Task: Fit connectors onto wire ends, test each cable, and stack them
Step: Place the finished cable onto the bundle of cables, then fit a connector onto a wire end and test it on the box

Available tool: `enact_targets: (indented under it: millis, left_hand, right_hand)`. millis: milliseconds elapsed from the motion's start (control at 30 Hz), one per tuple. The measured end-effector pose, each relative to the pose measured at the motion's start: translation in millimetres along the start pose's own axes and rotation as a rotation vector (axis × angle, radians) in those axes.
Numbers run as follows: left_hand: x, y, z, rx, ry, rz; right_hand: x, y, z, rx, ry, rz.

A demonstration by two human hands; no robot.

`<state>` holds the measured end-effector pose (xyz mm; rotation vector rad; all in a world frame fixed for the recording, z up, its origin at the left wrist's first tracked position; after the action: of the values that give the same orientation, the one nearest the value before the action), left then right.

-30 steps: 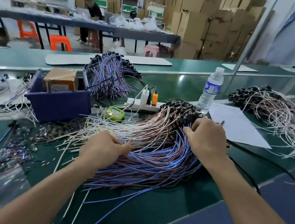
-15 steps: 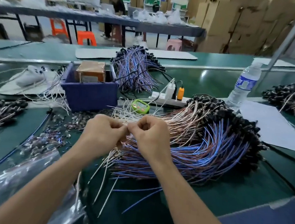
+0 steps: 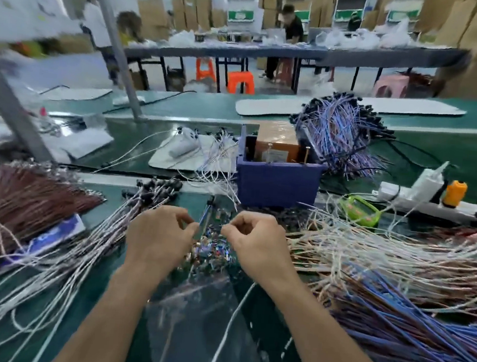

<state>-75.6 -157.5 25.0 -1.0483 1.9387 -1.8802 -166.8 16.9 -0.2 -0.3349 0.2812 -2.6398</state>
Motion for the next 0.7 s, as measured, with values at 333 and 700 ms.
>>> enact_targets:
  millis: [333,700]
  left_hand:
    - [1,21,3,0.098,-0.008,0.016]
    - [11,36,19,-0.018,-0.208,0.133]
  right_hand:
    - [-5,20,-9,-0.154,-0.090,0.094]
    - [-6,20,-9,-0.119,-0.054,0.107]
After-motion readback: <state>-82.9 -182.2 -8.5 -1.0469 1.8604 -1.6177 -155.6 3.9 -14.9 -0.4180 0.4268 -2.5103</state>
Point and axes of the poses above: each hand's wrist, its own x-axis towards the middle knuckle, its own y-axis out of the palm, z = x × y, the point moved 9 cm from there along x, towards the middle knuckle, and after that the axes turned 10 degrees about x, right-handed, at the moved point
